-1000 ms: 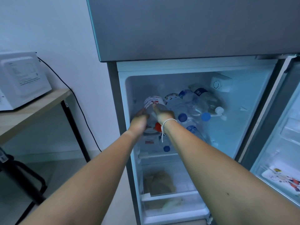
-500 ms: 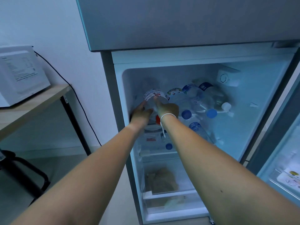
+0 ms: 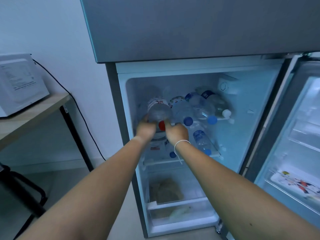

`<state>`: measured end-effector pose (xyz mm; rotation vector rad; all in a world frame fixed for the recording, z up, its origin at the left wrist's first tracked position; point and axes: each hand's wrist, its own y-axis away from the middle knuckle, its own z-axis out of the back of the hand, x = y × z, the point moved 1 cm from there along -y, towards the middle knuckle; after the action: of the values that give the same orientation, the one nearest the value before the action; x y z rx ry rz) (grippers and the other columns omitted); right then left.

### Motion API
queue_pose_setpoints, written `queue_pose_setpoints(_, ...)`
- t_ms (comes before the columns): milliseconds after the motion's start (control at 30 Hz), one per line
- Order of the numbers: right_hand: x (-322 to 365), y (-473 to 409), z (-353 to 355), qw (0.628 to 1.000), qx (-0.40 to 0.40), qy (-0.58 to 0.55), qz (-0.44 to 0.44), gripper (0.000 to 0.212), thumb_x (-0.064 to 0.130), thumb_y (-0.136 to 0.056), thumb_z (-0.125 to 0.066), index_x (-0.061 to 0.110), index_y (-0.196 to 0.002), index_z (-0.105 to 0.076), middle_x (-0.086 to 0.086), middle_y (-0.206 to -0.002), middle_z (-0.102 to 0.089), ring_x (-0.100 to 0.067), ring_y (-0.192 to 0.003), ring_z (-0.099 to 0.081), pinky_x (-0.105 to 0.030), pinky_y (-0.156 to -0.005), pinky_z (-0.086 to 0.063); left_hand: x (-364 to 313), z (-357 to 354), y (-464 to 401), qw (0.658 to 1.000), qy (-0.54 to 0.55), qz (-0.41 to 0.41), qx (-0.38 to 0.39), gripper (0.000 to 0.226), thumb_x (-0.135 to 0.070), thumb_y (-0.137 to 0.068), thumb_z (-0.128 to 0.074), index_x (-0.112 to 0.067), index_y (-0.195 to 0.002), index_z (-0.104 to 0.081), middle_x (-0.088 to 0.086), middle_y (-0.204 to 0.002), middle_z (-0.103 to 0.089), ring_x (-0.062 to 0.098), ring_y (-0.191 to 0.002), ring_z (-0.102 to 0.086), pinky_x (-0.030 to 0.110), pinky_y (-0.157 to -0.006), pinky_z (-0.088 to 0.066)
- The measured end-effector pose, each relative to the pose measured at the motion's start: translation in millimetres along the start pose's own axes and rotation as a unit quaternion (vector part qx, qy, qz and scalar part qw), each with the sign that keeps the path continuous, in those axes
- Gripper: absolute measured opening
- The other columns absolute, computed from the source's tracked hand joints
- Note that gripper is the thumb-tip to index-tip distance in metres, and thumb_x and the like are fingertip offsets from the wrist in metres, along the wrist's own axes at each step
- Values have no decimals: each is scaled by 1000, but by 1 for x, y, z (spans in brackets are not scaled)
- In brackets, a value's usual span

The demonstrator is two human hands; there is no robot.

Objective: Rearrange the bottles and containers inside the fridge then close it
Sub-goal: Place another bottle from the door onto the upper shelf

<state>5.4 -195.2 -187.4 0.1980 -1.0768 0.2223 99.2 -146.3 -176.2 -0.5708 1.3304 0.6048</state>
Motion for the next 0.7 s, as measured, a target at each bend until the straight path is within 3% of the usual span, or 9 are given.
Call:
queue_pose_setpoints(167,-30,25,30,997,-14,78,-6,65,55,-92,-35,1,-120,-57,-20,-125,-60,-37,-114,-56,-37,-92,-45,9,-7,25,999,-12,23,35,51,-16,-95,-48,-18,-144,-36,7,-123,-54,22,-91,-64,33,-66,-54)
queue_pose_setpoints(267,-46,42,46,993,-18,117,5,61,54,-92,-38,4,-119,-58,-19,-125,-61,-36,-115,-56,-38,-94,-45,12,-16,44,998,-4,9,63,38,-15,-94,-49,-18,-132,-48,12,-109,-61,30,-90,-63,44,-89,-53)
queue_pose_setpoints(367,-57,59,63,990,-22,142,11,63,54,-93,-39,3,-128,-53,-17,-134,-55,-35,-124,-51,-38,-99,-41,14,-24,61,997,-5,25,74,48,-14,-94,-49,-22,-140,-38,9,-65,-51,22,-57,-46,37,-76,-43)
queue_pose_setpoints(433,-62,68,73,988,-24,154,10,61,53,-93,-39,4,-125,-55,-18,-132,-56,-35,-122,-52,-37,-97,-42,11,-29,73,995,3,35,96,59,-15,-94,-49,-23,-148,-27,25,-85,-63,39,-75,-60,45,-83,-47)
queue_pose_setpoints(500,-68,75,82,987,-26,161,15,56,53,-93,-39,4,-112,-58,-20,-127,-59,-35,-117,-55,-37,-93,-44,9,-33,82,993,1,43,108,62,-13,-94,-49,-21,-150,-22,39,-133,-46,57,-118,-47,59,-104,-36)
queue_pose_setpoints(533,-69,79,86,986,-28,161,15,54,52,-93,-39,3,-110,-57,-20,-126,-59,-36,-117,-55,-37,-94,-44,9,-35,87,993,4,40,108,63,-12,-94,-50,-19,-150,-22,37,-134,-47,56,-118,-47,59,-103,-37)
queue_pose_setpoints(600,-74,87,94,988,-33,151,14,57,50,-93,-41,4,-123,-54,-19,-131,-56,-35,-121,-52,-38,-98,-42,7,-41,98,994,11,28,102,64,-14,-93,-52,-16,-150,-23,18,-100,-63,39,-84,-60,45,-86,-48)
queue_pose_setpoints(633,-78,92,99,988,-36,148,13,58,50,-93,-41,5,-129,-51,-18,-133,-55,-35,-123,-51,-38,-99,-42,8,-44,103,995,6,21,101,64,-15,-93,-53,-16,-150,-23,6,-89,-59,29,-76,-56,39,-83,-48)
queue_pose_setpoints(700,-85,101,105,988,-39,149,12,58,48,-94,-42,5,-132,-48,-17,-136,-54,-34,-125,-50,-37,-99,-41,11,-50,112,994,-7,17,104,65,-16,-92,-54,-15,-150,-24,8,-104,-62,36,-92,-60,41,-94,-47)
